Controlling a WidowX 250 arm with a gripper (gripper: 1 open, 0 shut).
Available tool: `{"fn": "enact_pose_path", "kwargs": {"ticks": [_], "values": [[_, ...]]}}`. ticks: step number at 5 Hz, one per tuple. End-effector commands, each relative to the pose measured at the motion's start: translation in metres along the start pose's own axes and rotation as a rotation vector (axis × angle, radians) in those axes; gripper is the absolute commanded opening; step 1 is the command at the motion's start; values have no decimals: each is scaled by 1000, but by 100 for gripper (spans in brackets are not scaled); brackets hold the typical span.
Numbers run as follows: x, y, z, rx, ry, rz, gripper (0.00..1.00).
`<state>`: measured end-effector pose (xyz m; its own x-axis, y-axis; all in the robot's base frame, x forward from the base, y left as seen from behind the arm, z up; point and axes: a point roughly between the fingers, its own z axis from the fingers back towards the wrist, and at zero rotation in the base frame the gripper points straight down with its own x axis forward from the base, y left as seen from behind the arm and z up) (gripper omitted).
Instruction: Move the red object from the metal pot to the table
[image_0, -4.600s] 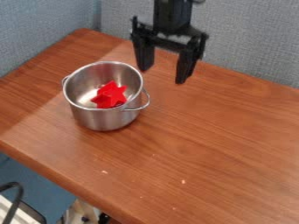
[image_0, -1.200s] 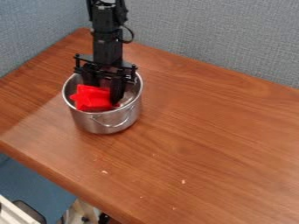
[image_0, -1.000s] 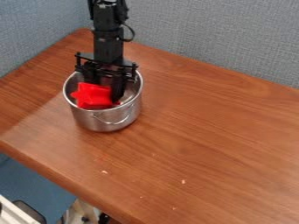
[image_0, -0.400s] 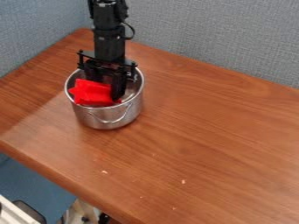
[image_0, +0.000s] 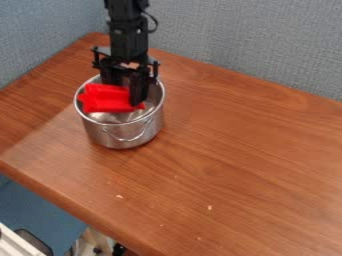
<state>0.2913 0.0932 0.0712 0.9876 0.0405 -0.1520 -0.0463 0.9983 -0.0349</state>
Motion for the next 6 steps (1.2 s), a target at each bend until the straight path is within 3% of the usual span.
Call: {"fn": "enact_pose_path", "kwargs": {"ticks": [1, 2, 3, 4, 5, 6], "values": [[-2, -2, 46, 13, -95, -31, 0], [-9, -5, 78, 10, -151, -67, 0], [-12, -16, 98, 9, -190, -121, 0], [-8, -38, 104, 1, -199, -151, 0], [-2, -74, 109, -13, -206, -225, 0], [-18, -113, 110, -14, -197, -299, 0]]}}
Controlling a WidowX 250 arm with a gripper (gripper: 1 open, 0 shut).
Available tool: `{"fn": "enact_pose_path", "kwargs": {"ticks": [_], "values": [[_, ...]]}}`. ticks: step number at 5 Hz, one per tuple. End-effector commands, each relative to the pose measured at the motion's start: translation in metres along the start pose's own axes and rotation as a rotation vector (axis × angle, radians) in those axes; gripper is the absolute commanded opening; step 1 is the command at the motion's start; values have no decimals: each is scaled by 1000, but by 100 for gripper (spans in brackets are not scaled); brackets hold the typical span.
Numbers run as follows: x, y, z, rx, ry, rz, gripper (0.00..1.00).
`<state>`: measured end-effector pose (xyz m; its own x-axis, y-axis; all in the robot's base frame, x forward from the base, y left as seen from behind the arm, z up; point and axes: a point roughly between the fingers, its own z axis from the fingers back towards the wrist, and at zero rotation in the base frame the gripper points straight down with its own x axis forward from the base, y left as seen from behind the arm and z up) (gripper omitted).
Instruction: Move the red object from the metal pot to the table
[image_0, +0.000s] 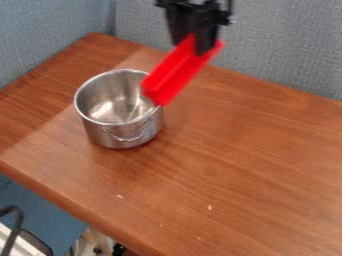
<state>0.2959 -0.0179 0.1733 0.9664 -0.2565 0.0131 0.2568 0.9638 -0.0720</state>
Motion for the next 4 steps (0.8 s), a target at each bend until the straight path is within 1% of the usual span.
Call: {"fn": "enact_pose_path", "kwargs": {"ticks": [1, 2, 3, 4], "values": [[-23, -2, 15, 25, -15, 31, 0], [-25, -11, 16, 20, 3, -33, 0], [-26, -18, 18, 1, 22, -90, 0], [-25, -31, 9, -7, 38, -136, 0]]}}
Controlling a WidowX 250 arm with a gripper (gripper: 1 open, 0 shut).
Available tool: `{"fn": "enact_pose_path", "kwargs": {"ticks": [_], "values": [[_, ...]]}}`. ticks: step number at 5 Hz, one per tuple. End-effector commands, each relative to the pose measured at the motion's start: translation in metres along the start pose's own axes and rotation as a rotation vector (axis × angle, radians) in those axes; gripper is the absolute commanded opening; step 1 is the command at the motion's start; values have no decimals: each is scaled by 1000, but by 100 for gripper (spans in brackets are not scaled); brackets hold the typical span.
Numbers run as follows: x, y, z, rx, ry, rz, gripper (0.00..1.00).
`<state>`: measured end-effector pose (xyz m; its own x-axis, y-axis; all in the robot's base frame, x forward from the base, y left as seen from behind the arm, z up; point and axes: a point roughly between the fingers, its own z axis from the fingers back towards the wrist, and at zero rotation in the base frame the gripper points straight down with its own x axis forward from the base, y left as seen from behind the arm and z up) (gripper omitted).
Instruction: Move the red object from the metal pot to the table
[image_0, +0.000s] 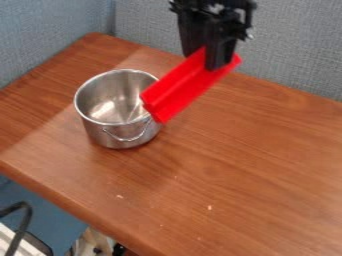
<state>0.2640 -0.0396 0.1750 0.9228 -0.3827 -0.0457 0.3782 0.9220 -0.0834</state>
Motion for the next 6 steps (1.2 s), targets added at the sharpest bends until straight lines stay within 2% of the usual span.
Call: {"fn": "enact_pose_path", "kwargs": {"ticks": [1, 2, 3, 4, 5, 6], "values": [[-1, -13, -1, 12, -11, -67, 0], [-5, 16, -9, 32, 1, -99, 0], [21, 5, -22, 35, 13, -177, 0], [4, 42, -25, 30, 6, -135, 0], [-14, 62, -37, 33, 11, -92, 0], [-5, 49, -38, 42, 13, -71, 0]]}}
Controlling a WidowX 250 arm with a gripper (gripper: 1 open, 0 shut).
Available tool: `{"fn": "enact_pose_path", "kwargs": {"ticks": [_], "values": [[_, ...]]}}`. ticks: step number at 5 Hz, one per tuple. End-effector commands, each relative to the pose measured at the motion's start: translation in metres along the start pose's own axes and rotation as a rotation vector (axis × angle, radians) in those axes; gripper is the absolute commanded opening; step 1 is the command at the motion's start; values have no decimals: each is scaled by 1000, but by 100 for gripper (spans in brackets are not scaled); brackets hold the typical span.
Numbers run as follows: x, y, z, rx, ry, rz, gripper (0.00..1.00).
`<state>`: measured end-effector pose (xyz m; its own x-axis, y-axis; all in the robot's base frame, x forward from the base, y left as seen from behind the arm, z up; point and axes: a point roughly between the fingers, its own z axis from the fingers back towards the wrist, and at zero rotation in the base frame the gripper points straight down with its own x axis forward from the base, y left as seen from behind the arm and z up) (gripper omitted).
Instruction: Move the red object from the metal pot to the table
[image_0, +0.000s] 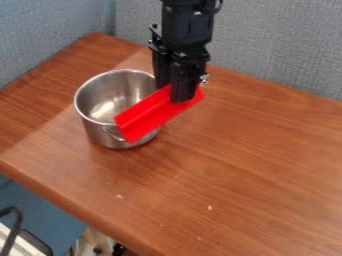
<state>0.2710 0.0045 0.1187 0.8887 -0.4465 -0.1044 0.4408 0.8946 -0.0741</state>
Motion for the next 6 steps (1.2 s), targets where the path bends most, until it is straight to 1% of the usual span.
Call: {"fn": "enact_pose_path", "kwargs": {"ticks": [1, 2, 3, 5, 6], "values": [[5, -20, 19, 31, -52, -28, 0], [0, -20, 7, 29, -46, -45, 0], [-4, -22, -5, 27, -47, -62, 0], [4, -37, -30, 48, -48, -178, 0], [0, -45, -37, 47, -50, -156, 0]]}}
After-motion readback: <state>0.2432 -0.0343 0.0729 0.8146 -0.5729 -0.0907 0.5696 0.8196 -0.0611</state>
